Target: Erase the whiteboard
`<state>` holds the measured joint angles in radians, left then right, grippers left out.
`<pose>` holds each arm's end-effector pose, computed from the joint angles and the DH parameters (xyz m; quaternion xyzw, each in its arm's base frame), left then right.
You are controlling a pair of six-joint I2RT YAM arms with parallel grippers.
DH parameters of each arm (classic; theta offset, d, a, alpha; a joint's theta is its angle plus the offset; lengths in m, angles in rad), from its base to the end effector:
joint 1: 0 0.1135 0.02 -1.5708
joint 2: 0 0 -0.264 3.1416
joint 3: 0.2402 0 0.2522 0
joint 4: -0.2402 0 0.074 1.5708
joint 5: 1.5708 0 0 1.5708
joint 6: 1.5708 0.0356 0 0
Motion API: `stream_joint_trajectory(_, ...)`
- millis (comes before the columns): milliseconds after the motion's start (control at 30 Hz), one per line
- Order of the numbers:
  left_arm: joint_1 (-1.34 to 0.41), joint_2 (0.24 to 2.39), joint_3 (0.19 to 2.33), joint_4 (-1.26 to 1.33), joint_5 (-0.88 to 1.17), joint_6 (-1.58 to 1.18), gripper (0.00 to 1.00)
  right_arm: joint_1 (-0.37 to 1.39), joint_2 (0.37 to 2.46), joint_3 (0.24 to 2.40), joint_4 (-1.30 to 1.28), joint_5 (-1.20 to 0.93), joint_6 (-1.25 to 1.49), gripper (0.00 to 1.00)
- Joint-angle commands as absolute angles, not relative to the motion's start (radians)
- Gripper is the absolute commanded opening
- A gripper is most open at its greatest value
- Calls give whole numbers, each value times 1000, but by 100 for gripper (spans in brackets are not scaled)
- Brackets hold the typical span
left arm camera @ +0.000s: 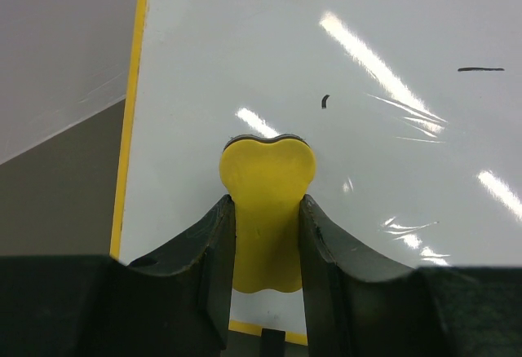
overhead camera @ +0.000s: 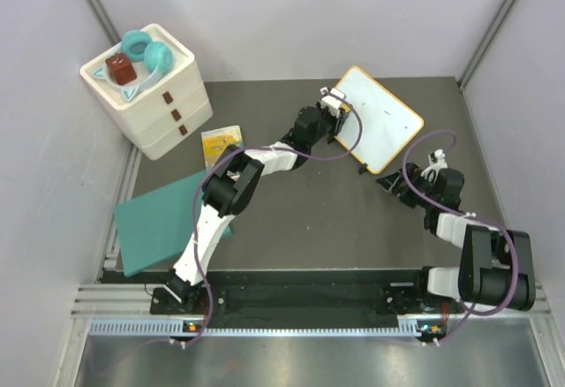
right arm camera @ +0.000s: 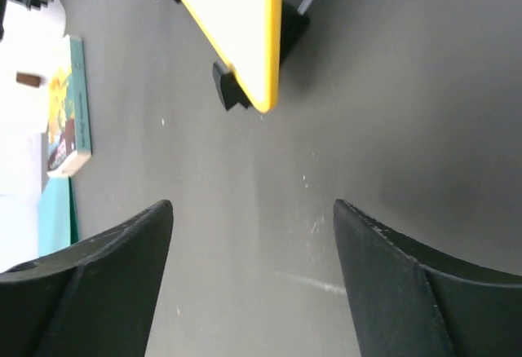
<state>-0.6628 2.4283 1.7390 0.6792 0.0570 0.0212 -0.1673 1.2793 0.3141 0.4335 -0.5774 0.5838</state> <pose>0.4373 -0.3439 0.1756 0.2571 0.6625 -0.2410 0.6610 0.2225 -0.0179 0.1465 0.1737 0.8260 0.3402 0.4146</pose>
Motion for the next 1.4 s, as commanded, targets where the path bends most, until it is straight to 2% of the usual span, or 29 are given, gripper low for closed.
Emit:
stream_joint_trajectory(0, -661, 2355, 1769, 710, 89, 2, 0, -183, 1337, 341, 607, -575, 637, 73)
stream_joint_trajectory(200, -660, 2355, 1776, 712, 95, 2, 0, -189, 1443, 373, 704, -571, 689, 50)
stream_joint_trajectory(700, -667, 2421, 1927, 644, 126, -107, 0, -195, 1692, 454, 933, -620, 804, 43)
stream_joint_trajectory(967, -692, 2427, 1939, 657, 117, -95, 0, -170, 1717, 505, 888, -629, 792, 28)
stream_joint_trajectory(1367, -703, 2445, 1983, 646, 118, -106, 0, -138, 1770, 594, 810, -679, 756, 27)
